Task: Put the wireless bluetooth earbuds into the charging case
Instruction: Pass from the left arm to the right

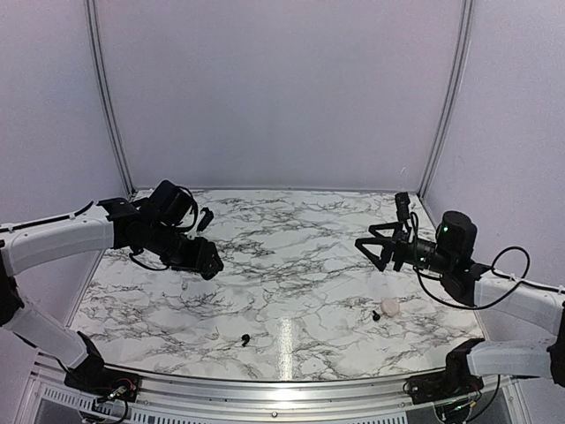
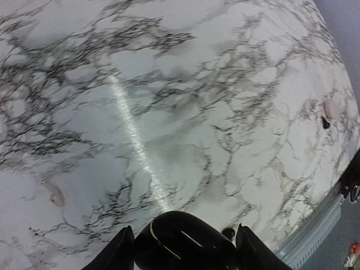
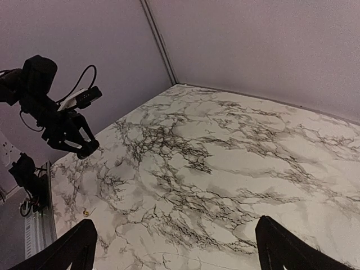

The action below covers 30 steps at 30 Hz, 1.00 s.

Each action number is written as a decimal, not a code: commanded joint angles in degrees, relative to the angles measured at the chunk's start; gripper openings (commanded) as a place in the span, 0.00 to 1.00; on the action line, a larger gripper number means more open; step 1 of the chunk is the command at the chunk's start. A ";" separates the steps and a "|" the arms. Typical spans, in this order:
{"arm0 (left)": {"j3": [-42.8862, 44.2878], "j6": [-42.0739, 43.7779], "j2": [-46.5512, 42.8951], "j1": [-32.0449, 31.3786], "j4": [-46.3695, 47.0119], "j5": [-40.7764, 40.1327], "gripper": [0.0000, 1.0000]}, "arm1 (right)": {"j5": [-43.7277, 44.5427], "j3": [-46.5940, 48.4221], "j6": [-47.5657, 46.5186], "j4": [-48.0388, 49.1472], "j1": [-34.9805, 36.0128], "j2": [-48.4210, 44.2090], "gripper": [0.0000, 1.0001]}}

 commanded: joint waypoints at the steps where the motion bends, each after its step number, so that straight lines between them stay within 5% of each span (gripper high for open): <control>1: 4.74 7.36 1.45 -3.81 3.52 15.89 0.46 | -1.38 -0.03 -4.89 2.82 5.21 -2.73 0.98; 15: 14.27 14.99 4.46 -18.01 6.17 41.93 0.43 | -4.82 1.89 -13.87 4.24 26.83 -6.90 0.81; 30: 20.37 16.09 9.57 -23.95 6.30 53.33 0.41 | -1.03 15.87 -26.06 -10.14 43.70 -2.31 0.69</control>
